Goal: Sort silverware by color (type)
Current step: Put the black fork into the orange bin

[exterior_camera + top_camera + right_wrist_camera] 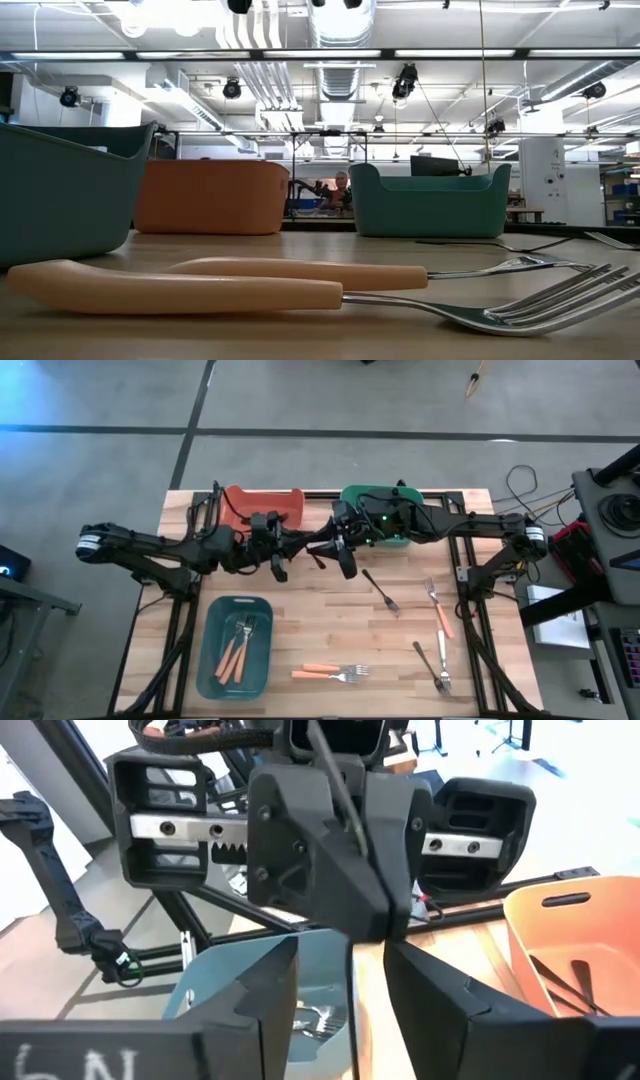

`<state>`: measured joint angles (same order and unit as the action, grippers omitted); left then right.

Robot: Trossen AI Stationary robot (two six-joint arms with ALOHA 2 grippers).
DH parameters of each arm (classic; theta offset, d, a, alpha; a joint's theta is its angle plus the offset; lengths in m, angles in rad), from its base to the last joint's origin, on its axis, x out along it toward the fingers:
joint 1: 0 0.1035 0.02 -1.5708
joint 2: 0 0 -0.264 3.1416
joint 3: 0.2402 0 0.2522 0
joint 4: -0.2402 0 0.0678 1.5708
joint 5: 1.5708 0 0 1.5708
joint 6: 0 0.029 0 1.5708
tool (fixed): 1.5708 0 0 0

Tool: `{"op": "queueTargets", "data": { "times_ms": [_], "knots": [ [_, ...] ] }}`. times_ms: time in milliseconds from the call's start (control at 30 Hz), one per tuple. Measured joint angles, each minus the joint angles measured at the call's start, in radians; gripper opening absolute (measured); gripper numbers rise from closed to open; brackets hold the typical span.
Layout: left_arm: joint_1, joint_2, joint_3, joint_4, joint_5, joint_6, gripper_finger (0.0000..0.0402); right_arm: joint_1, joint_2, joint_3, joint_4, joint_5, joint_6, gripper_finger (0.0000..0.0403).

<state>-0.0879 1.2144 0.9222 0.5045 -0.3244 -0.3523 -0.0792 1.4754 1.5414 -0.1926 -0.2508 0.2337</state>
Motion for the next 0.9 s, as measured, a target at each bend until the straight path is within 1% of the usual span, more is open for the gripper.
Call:
{"op": "queueTargets", "data": {
  "times_ms": [200, 400, 600, 700, 900],
  "knots": [
    [0.0, -0.008, -0.001, 0.0, -0.033, -0.006, 0.0001, 0.0, 0.0, 0.001, -0.092, 0.001, -0.002, 0.0144],
    [0.002, -0.028, -0.001, -0.026, -0.065, -0.007, 0.0, -0.005, -0.009, 0.003, -0.215, 0.046, -0.002, 0.0144],
    [0.019, -0.079, -0.001, -0.141, -0.179, -0.027, 0.0, -0.015, -0.026, 0.004, -0.285, 0.083, -0.002, 0.015],
    [0.057, -0.104, -0.001, -0.199, -0.21, -0.027, 0.0, -0.015, -0.031, 0.004, -0.289, 0.094, -0.007, 0.015],
    [0.194, -0.127, -0.001, -0.338, -0.197, -0.035, 0.0, -0.016, -0.034, 0.004, -0.332, 0.095, -0.029, 0.0149]
  ]
}}
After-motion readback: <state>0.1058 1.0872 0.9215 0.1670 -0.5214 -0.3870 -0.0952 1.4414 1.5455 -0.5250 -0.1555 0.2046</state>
